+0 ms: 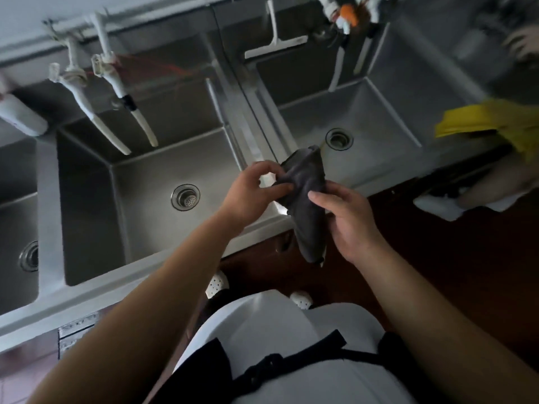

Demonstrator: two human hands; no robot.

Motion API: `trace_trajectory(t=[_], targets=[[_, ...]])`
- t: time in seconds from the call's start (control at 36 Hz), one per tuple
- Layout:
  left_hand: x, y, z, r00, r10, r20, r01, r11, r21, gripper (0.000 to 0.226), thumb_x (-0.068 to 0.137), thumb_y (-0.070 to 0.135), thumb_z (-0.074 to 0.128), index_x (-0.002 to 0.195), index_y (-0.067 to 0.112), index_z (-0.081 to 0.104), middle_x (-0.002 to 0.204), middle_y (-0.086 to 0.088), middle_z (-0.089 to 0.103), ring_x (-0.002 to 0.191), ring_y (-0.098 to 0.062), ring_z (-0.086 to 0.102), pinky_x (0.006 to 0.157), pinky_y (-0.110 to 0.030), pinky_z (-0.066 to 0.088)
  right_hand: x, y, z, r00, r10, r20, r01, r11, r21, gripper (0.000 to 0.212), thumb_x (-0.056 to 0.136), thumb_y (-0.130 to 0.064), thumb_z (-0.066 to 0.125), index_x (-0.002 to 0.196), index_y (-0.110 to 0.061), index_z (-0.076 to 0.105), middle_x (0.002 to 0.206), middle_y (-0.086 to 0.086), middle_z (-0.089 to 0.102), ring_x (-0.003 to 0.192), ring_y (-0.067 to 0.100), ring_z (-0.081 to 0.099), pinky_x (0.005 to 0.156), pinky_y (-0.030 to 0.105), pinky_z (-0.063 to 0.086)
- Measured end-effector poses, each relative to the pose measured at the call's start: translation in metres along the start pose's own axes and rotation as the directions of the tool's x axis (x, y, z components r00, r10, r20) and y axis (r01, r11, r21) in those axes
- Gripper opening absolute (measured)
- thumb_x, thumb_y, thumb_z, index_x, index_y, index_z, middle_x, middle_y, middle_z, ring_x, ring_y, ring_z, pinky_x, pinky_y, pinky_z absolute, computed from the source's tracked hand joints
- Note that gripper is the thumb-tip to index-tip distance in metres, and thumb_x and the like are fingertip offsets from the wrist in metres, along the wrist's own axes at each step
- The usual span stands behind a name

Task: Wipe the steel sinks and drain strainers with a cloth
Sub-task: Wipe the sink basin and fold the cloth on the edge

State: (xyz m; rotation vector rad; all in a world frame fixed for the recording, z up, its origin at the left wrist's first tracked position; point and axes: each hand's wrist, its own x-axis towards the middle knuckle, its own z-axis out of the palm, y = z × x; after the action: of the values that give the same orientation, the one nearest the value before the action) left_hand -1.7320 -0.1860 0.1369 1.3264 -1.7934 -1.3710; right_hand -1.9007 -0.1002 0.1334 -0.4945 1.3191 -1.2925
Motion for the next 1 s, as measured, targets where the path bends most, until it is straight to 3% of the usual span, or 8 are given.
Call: trace_trajectory(t=[0.11,0.22,0.31,0.42,0.56,0.64,0.72,1.0], targets=[[0.005,0.04,0.014,0.981,0.122,0.149,-0.147,0.974,0.173,0.014,0.087,0.013,0.074,0.096,0.017,0.063,0.112,-0.002,0.062,0.114,-0.019,0.057,0.104,-0.037,0.043,-0.009,-0.008,-0.043,0.999,-0.003,-0.045,-0.002,0.995,-0.105,0.029,0.08,-0.014,0.08,0.107,-0.01,0.07,0.105,0.012,0.075,0.104,0.028,0.071,0.094,0.049,0.056],[0.015,0.088,0.02,0.909,0.188,0.372,-0.327,0.875,0.357,0.014,0.088,0.012,0.071,0.096,0.017,0.061,0.098,0.006,0.062,0.097,-0.013,0.06,0.09,-0.034,0.048,-0.012,-0.026,-0.076,0.989,-0.09,-0.117,0.045,0.94,-0.338,0.051,0.076,-0.016,0.085,0.118,-0.027,0.057,0.131,0.001,0.053,0.111,0.016,0.062,0.088,0.032,0.054],[0.02,0.113,0.02,0.839,0.147,0.524,-0.392,0.832,0.393,0.016,0.085,0.014,0.075,0.096,0.018,0.063,0.092,0.011,0.063,0.092,-0.007,0.061,0.084,-0.031,0.047,-0.006,-0.048,-0.095,0.966,-0.237,0.108,0.237,0.632,-0.737,0.099,0.072,-0.025,0.088,0.143,-0.057,0.027,0.158,0.002,0.013,0.144,0.026,0.026,0.114,0.039,0.031],[0.025,0.133,0.011,0.771,0.131,0.624,-0.409,0.852,0.326,0.019,0.083,0.012,0.077,0.094,0.02,0.065,0.086,0.014,0.065,0.089,-0.011,0.064,0.082,-0.034,0.053,0.002,-0.076,-0.093,0.934,-0.105,0.341,0.357,0.296,-0.886,0.102,0.062,-0.05,0.084,0.136,-0.073,0.018,0.165,-0.007,0.002,0.152,0.022,0.001,0.121,0.052,0.014],[0.03,0.131,-0.01,0.746,0.165,0.645,-0.397,0.888,0.232,0.018,0.083,0.007,0.077,0.096,0.015,0.067,0.085,0.019,0.064,0.085,0.0,0.062,0.078,-0.014,0.044,0.013,-0.077,-0.073,0.902,0.003,0.432,0.357,0.558,-0.749,0.045,0.071,-0.022,0.086,0.113,-0.029,0.071,0.124,-0.005,0.068,0.121,0.013,0.059,0.112,0.045,0.041],[0.031,0.118,-0.027,0.772,0.186,0.608,-0.377,0.904,0.201,0.018,0.083,0.006,0.077,0.097,0.016,0.069,0.089,0.014,0.067,0.089,-0.005,0.064,0.083,-0.018,0.045,0.01,-0.071,-0.067,0.909,-0.009,0.418,0.313,0.677,-0.666,0.023,0.064,-0.035,0.083,0.082,-0.025,0.071,0.082,-0.007,0.071,0.085,0.01,0.066,0.085,0.04,0.051],[0.035,0.099,-0.042,0.798,0.188,0.572,-0.367,0.905,0.214,0.02,0.083,0.007,0.077,0.096,0.02,0.07,0.092,0.012,0.069,0.093,-0.01,0.066,0.088,-0.025,0.047,0.011,-0.064,-0.066,0.93,-0.073,0.36,0.303,0.705,-0.641,0.02,0.071,-0.027,0.085,0.083,-0.025,0.068,0.084,-0.003,0.072,0.085,0.013,0.068,0.078,0.038,0.053],[0.052,0.033,-0.052,0.935,0.171,0.31,-0.273,0.905,0.325,0.025,0.084,0.003,0.072,0.097,0.025,0.072,0.095,0.016,0.069,0.092,-0.004,0.065,0.087,-0.023,0.052,0.038,-0.065,-0.035,0.877,-0.43,0.215,0.319,0.185,-0.929,0.024,0.089,-0.023,0.073,0.112,-0.015,0.076,0.104,0.004,0.077,0.098,0.024,0.069,0.087,0.041,0.055]])
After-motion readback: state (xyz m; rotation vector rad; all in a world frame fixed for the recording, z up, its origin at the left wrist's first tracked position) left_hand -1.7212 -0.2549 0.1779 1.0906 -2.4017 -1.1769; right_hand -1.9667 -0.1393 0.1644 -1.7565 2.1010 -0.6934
